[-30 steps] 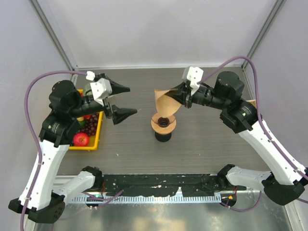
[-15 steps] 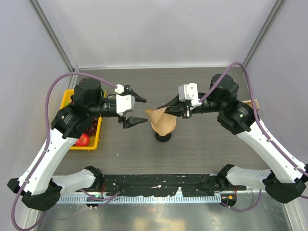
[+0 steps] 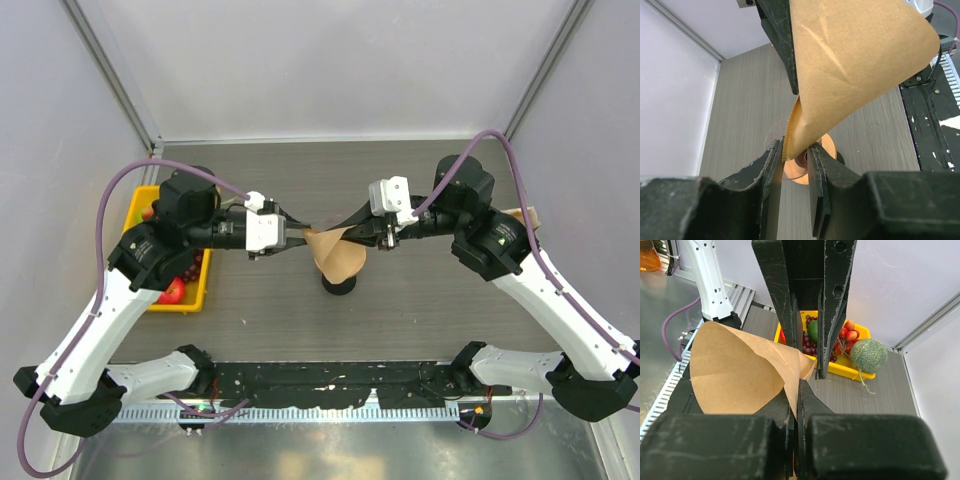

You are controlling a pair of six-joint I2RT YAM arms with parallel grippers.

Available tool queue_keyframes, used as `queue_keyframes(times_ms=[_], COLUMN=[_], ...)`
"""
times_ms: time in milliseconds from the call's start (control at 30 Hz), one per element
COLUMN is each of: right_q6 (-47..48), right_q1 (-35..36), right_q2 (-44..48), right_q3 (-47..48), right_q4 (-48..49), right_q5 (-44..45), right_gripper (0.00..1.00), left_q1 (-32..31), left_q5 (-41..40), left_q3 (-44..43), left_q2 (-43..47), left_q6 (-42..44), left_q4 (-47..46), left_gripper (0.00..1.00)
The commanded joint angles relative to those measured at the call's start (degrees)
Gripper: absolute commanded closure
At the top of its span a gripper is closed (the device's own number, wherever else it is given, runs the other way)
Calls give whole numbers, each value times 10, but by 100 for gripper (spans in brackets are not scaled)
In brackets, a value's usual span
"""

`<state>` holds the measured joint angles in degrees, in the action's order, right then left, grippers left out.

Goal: Place the coffee filter in the dripper

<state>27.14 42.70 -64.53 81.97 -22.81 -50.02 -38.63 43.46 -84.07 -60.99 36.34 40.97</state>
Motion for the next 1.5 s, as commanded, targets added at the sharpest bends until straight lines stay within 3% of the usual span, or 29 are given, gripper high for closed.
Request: queue_keyframes(times_ms=[0,133,300,367,467,533,600,733,900,1100,1333,1467], right_q6=[7,8,6,1,1,-2,-24,-106,-111,-43,9,-4], right_q1=[5,4,4,3,4,4,4,4,19,20,20,20], right_q2=[3,2,0,0,-1,-1,-2,-1,-8,-12,-8,5], right_q3=[22,23,27,30,42,49,49,27,20,41,56,49], right_q4=[-2,-7,-6,-7,-29,-41,-32,33,39,-42,-94,-81], right_q5=[4,4,9,22,52,72,91,113,161,213,258,195], right_gripper=[95,95,95,94,65,52,42,35,34,35,53,55], left_q1=[-4,-5,-5,-5,-5,-5,-6,-5,-5,-4,-3,-4], left_q5=[24,21,18,17,8,-5,-11,-15,-14,-16,-8,-7], left_q3=[-7,-12,-6,2,17,22,24,39,46,51,54,45], left_q2=[3,0,1,8,17,20,20,23,22,29,32,21], left_q6=[13,8,-20,-30,-51,-69,-88,-142,-161,-172,-177,-174], left_q4=[-1,0,-13,-25,-41,-54,-66,-111,-131,-136,-135,-125], left_gripper=[69,76,100,100,100,100,100,100,100,100,100,100])
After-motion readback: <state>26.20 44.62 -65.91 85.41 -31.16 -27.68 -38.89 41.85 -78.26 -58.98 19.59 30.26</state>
